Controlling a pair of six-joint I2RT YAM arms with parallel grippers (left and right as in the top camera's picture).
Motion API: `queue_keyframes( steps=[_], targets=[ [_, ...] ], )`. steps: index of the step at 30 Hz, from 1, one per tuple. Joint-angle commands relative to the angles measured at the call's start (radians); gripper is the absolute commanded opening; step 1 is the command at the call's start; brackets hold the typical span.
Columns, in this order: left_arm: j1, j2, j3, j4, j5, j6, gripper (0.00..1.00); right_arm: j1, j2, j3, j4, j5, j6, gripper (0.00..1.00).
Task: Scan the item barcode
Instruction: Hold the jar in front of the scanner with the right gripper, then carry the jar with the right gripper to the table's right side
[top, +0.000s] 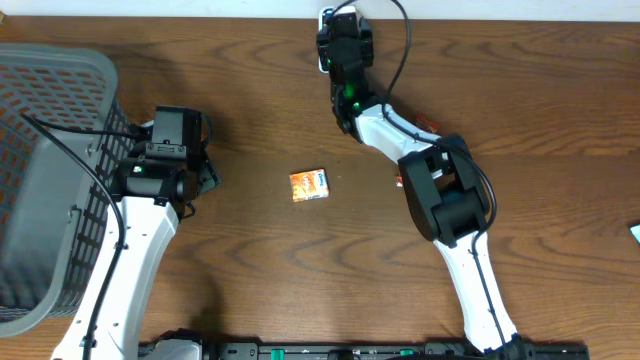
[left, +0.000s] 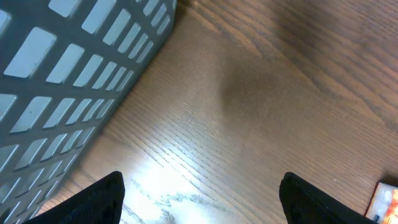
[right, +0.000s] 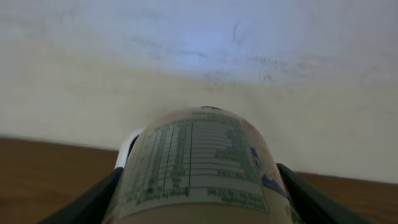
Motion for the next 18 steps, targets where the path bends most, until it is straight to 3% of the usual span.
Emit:
queue_keyframes(
  steps=[1, 5, 11, 15, 18],
  targets=[
    [0.002, 0.003, -0.001, -0.003, -0.002, -0.01, 0.8, 0.022, -0.202, 0.027, -0.074, 0.075, -0.08, 0.51],
    [0.002, 0.003, -0.001, -0.003, -0.002, -0.01, 0.8, 0.015, -0.347, 0.027, -0.34, 0.139, -0.071, 0.56],
    [0.002, 0.003, -0.001, -0.003, -0.002, -0.01, 0.8, -0.065, -0.552, 0.027, -0.913, 0.126, 0.236, 0.5],
    [0.002, 0.003, -0.001, -0.003, -0.002, -0.01, 0.8, -0.185, -0.637, 0.027, -1.225, 0.033, 0.382, 0.53],
    [0.002, 0.003, -0.001, -0.003, -0.002, -0.01, 0.8, -0.289, -0.65, 0.027, -1.374, -0.023, 0.412, 0.59]
  ],
)
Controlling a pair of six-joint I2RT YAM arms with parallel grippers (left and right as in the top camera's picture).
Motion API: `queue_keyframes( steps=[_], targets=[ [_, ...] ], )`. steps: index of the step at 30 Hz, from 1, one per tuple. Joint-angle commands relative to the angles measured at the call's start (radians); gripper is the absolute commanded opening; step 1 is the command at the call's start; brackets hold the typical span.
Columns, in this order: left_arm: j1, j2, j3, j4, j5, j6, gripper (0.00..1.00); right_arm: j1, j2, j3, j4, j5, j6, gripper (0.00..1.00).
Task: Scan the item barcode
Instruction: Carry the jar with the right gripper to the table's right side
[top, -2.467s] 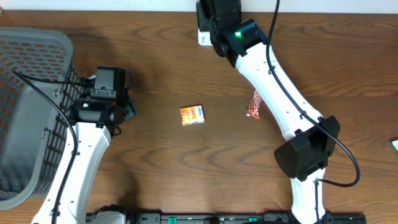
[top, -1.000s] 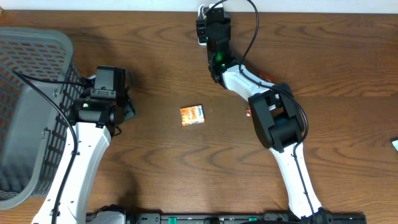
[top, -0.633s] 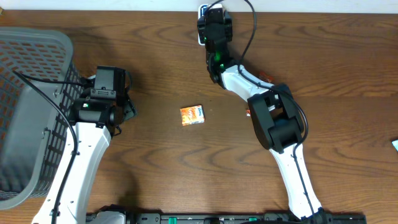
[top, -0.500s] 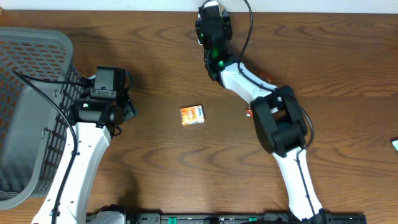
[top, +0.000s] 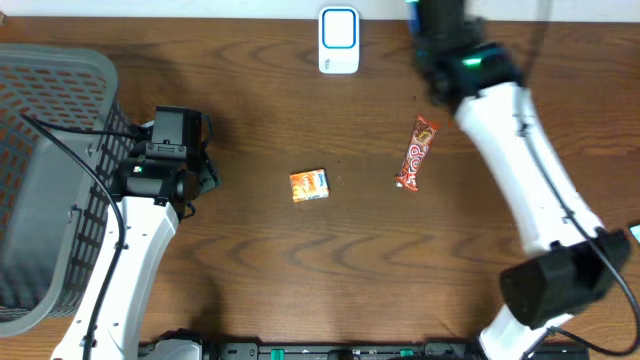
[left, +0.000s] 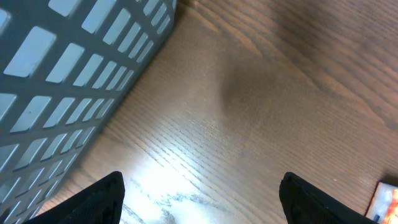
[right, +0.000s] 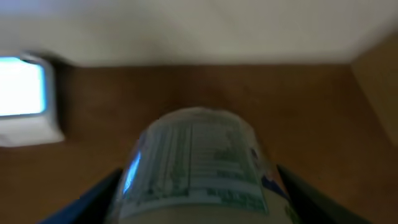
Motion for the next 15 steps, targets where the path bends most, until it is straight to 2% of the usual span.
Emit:
queue_keyframes(
  steps=[1, 6, 10, 15],
  targets=[
    [0.002, 0.003, 0.0, -0.002, -0.003, -0.01, 0.8, -0.126, -0.003, 0.0, -0.105, -0.075, 0.119, 0.59],
    [0.002, 0.003, 0.0, -0.002, -0.003, -0.01, 0.8, -0.331, 0.014, -0.034, -0.202, -0.169, 0.119, 0.58],
    [0.002, 0.003, 0.0, -0.002, -0.003, -0.01, 0.8, -0.488, 0.018, -0.092, -0.178, -0.294, 0.118, 0.57],
    [0.002, 0.003, 0.0, -0.002, -0.003, -0.01, 0.8, -0.635, 0.02, -0.22, -0.104, -0.296, 0.118, 0.57]
  ],
)
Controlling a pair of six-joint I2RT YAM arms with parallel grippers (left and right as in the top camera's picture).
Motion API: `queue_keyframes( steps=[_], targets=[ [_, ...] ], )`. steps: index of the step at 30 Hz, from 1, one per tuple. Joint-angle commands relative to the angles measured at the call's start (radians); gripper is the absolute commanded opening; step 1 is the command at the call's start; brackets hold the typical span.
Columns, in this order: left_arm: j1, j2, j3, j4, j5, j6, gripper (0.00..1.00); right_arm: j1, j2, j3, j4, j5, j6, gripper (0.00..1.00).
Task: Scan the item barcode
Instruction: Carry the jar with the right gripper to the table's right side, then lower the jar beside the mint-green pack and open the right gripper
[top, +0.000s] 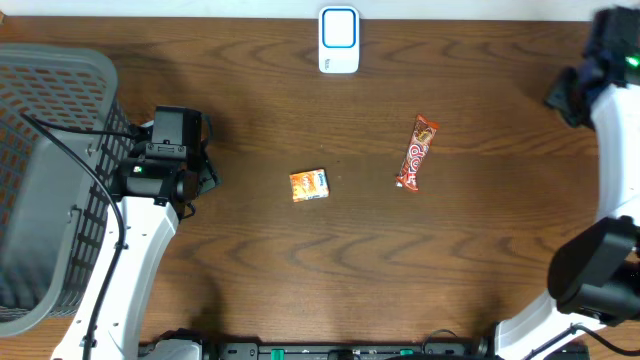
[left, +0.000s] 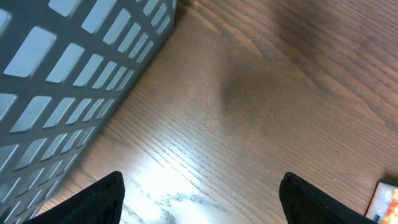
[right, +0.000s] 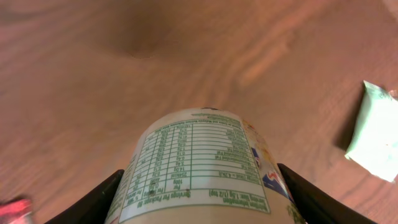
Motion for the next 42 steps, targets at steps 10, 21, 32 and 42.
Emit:
queue_keyframes(
  steps=[10, 21, 32, 42],
  targets=[
    [0.002, 0.003, 0.0, -0.003, -0.003, -0.009, 0.8, -0.275, 0.011, -0.364, 0.272, -0.041, 0.017, 0.63],
    [0.002, 0.003, 0.0, -0.003, -0.003, -0.009, 0.8, -0.391, 0.011, -0.383, 0.27, -0.085, 0.016, 0.7],
    [0.002, 0.003, 0.0, -0.003, -0.003, -0.009, 0.8, -0.395, 0.011, -0.377, 0.229, -0.109, 0.016, 0.74],
    [0.002, 0.003, 0.0, -0.003, -0.003, -0.009, 0.8, -0.395, -0.082, -0.005, 0.027, -0.085, -0.001, 0.99]
  ],
)
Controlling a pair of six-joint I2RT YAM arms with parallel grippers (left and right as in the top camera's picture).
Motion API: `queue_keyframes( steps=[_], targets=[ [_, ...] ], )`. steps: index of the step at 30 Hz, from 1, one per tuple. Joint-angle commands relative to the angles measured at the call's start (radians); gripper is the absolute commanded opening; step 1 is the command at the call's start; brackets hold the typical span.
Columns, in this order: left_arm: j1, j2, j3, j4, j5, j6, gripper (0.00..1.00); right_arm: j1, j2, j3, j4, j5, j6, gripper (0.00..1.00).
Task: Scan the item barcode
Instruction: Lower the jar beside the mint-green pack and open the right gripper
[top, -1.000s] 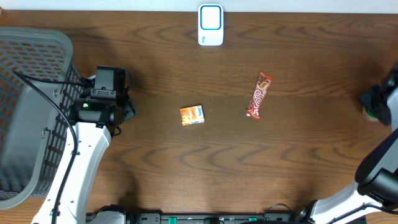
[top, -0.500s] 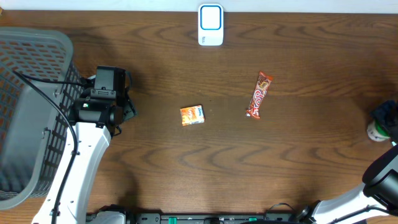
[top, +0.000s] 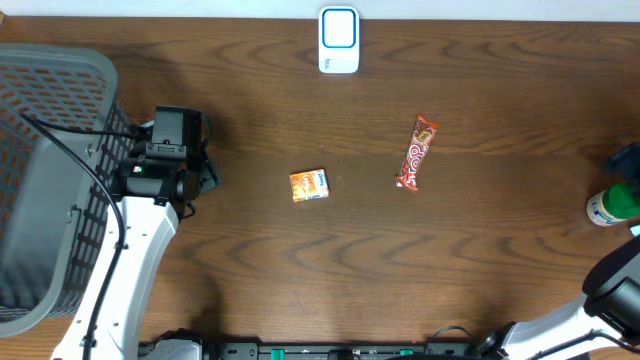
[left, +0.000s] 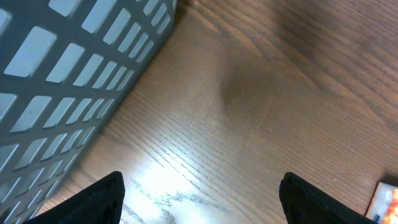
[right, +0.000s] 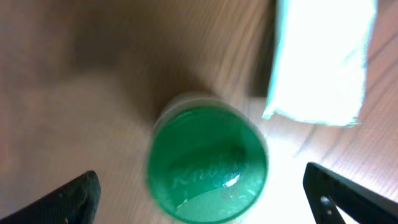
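A bottle with a green cap (right: 208, 165) stands upright on the table at the far right edge (top: 607, 206). My right gripper (right: 202, 190) is above it, looking straight down on the cap, open, with its fingers well clear on both sides. The white scanner with a blue screen (top: 339, 40) lies at the back middle. My left gripper (left: 202, 202) is open over bare wood next to the basket, holding nothing.
A grey mesh basket (top: 45, 180) fills the left side and shows in the left wrist view (left: 68, 74). An orange packet (top: 309, 185) and a red candy bar (top: 417, 152) lie mid-table. A pale packet (right: 320, 56) lies right beside the bottle.
My right gripper was shut on the bottle, held lying over the table's far right. Now the bottle stands on the table beside the pale packet and the gripper is open above it. The left arm is unchanged.
My right gripper first held the bottle right at the scanner at the back. Then it held the bottle right of the scanner, then at the far right edge. Now the bottle stands released there. The left arm stayed still by the basket.
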Motion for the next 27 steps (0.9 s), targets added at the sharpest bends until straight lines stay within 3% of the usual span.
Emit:
queue_keyframes(
  steps=[1, 4, 8, 12, 16, 20, 23, 27],
  targets=[
    [0.002, 0.003, 0.0, -0.003, -0.003, -0.01, 0.8, -0.002, -0.112, 0.225, -0.048, 0.007, 0.014, 0.99],
    [0.002, 0.003, 0.0, -0.003, -0.003, -0.01, 0.8, 0.007, -0.176, 0.383, -0.082, -0.162, 0.114, 0.99],
    [0.002, 0.003, 0.0, -0.003, -0.003, -0.01, 0.8, 0.087, -0.253, 0.431, -0.018, -0.512, 0.132, 0.99],
    [0.002, 0.003, 0.0, -0.003, -0.003, -0.01, 0.8, 0.286, -0.264, 0.425, -0.104, -0.551, 0.034, 0.99],
    [0.002, 0.003, 0.0, -0.003, -0.003, -0.01, 0.8, 0.517, -0.232, 0.352, -0.217, -0.379, -0.047, 0.99],
    [0.002, 0.003, 0.0, -0.003, -0.003, -0.01, 0.8, 0.75, -0.201, 0.212, -0.213, 0.009, -0.072, 0.99],
    [0.002, 0.003, 0.0, -0.003, -0.003, -0.01, 0.8, 0.923, -0.188, 0.095, -0.161, 0.291, -0.103, 0.99],
    [0.002, 0.003, 0.0, -0.003, -0.003, -0.01, 0.8, 1.125, -0.178, -0.087, -0.008, 0.451, -0.272, 0.99]
  ],
)
